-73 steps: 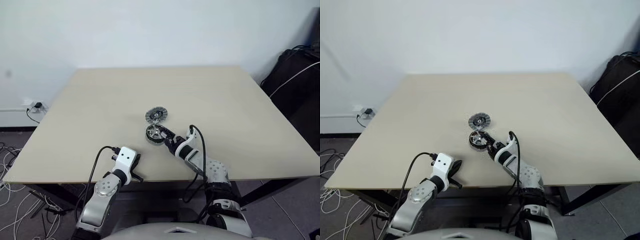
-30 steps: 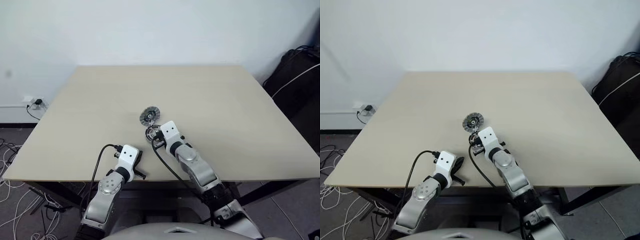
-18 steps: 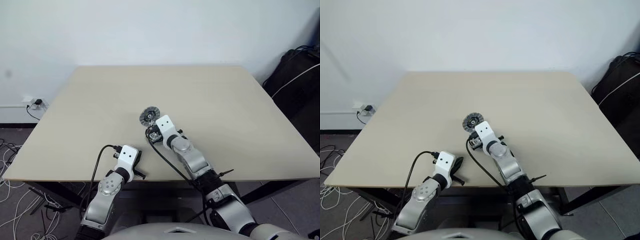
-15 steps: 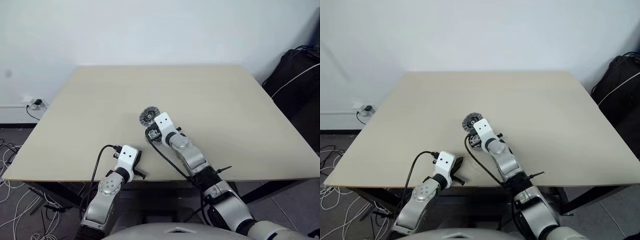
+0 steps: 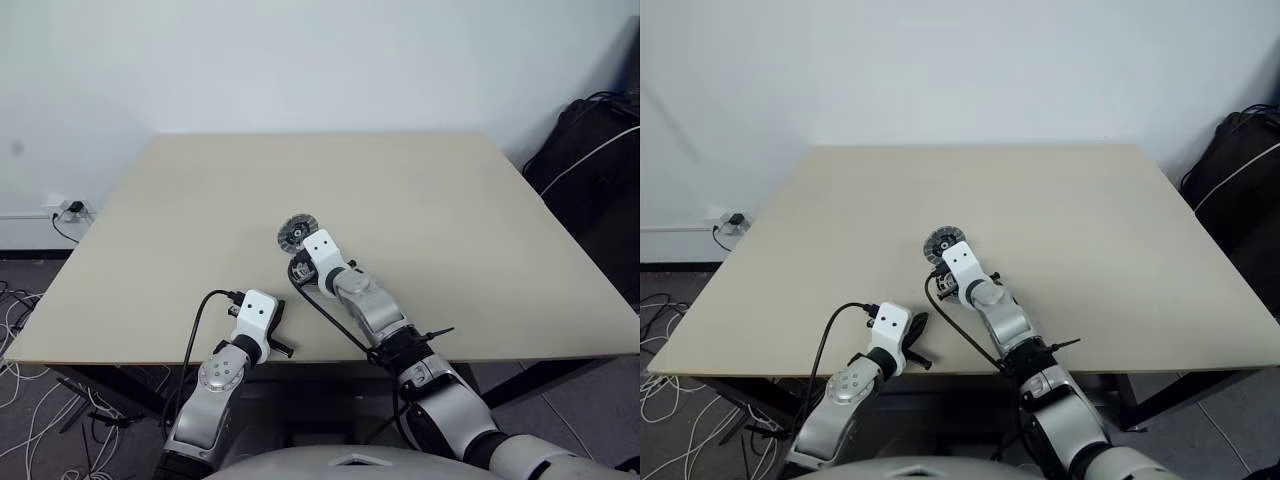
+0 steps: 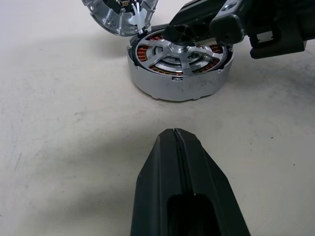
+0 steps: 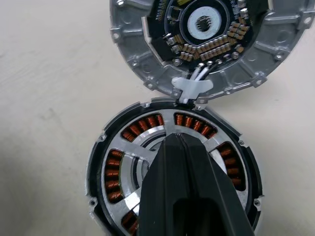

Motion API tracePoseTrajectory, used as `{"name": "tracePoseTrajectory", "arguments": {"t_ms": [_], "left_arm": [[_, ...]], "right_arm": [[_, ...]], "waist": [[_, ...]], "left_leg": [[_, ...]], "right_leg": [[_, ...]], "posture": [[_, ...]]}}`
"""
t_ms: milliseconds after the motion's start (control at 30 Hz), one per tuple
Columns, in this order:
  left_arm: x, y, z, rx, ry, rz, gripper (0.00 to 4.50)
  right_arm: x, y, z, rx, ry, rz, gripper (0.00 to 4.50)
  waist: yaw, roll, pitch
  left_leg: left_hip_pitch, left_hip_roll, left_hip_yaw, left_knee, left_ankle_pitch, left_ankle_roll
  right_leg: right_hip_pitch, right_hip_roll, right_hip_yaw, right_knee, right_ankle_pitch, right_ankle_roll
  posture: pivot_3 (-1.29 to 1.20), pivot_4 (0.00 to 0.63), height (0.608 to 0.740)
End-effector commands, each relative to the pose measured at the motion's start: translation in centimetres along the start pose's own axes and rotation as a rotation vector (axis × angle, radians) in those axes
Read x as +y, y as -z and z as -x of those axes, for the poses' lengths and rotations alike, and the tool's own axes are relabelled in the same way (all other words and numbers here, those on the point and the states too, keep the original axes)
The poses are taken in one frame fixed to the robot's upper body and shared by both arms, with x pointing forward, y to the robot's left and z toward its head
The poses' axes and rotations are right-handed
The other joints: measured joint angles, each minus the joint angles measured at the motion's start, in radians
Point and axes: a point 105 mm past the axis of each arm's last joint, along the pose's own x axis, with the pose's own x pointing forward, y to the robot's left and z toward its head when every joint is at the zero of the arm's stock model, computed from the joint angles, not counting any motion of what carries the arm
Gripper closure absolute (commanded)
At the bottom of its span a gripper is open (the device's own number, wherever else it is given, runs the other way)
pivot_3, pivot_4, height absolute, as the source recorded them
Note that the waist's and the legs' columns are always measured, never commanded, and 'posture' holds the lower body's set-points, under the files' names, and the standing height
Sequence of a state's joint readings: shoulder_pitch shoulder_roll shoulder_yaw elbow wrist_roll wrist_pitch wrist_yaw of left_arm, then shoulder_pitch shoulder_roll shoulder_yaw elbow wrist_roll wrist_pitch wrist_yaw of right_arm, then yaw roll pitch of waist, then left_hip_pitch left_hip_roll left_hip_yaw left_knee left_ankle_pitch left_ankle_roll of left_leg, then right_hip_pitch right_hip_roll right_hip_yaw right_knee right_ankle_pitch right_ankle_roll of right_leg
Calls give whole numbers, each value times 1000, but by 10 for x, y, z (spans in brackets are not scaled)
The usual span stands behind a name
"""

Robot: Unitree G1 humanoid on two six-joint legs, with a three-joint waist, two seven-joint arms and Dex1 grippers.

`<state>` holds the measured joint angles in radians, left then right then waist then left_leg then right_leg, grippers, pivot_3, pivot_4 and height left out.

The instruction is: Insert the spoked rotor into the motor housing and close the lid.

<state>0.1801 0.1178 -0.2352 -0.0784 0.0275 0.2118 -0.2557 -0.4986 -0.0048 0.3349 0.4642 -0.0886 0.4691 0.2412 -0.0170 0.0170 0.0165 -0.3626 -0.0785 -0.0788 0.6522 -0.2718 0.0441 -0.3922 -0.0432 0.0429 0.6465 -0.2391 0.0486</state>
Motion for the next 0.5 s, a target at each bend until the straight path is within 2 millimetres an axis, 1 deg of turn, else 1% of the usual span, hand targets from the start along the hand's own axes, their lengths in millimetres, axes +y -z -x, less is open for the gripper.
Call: {"name": "tracePoseTrajectory", "arguments": {"t_ms": [33,133,233,400,500], "left_arm": [[0,-7,-3,-32,0,1,4500],[-2,-6,-4,-31,5,4,4500],[-4,-6,-5,-33,10,6,4500],[-6,-6,-7,-38,14,11,4500],[-6,-7,-9,-42,13,14,4500]], "right_arm": [[0,-30,11,-83,-70,152,4484],[2,-32,21,-56,-165,303,4484],[5,-27,31,5,-253,456,3996],[10,-20,41,66,-376,629,2406],[7,-15,42,117,-409,707,2406]], "waist": [[0,0,0],[0,0,0],[0,0,0],[5,-2,1],[7,-3,2]], "left_leg": [[0,0,0,0,1,2],[0,0,0,0,2,4],[0,0,0,0,2,4],[-1,0,0,0,2,4],[-1,0,0,0,2,4]], "right_leg": [[0,0,0,0,0,0],[0,0,0,-1,0,0],[-1,0,0,-1,0,0],[0,-1,-1,-1,0,0],[0,-1,-1,-1,0,0]], "posture": [[0,0,740],[0,0,740],[0,0,740],[0,0,740],[0,0,740]]}}
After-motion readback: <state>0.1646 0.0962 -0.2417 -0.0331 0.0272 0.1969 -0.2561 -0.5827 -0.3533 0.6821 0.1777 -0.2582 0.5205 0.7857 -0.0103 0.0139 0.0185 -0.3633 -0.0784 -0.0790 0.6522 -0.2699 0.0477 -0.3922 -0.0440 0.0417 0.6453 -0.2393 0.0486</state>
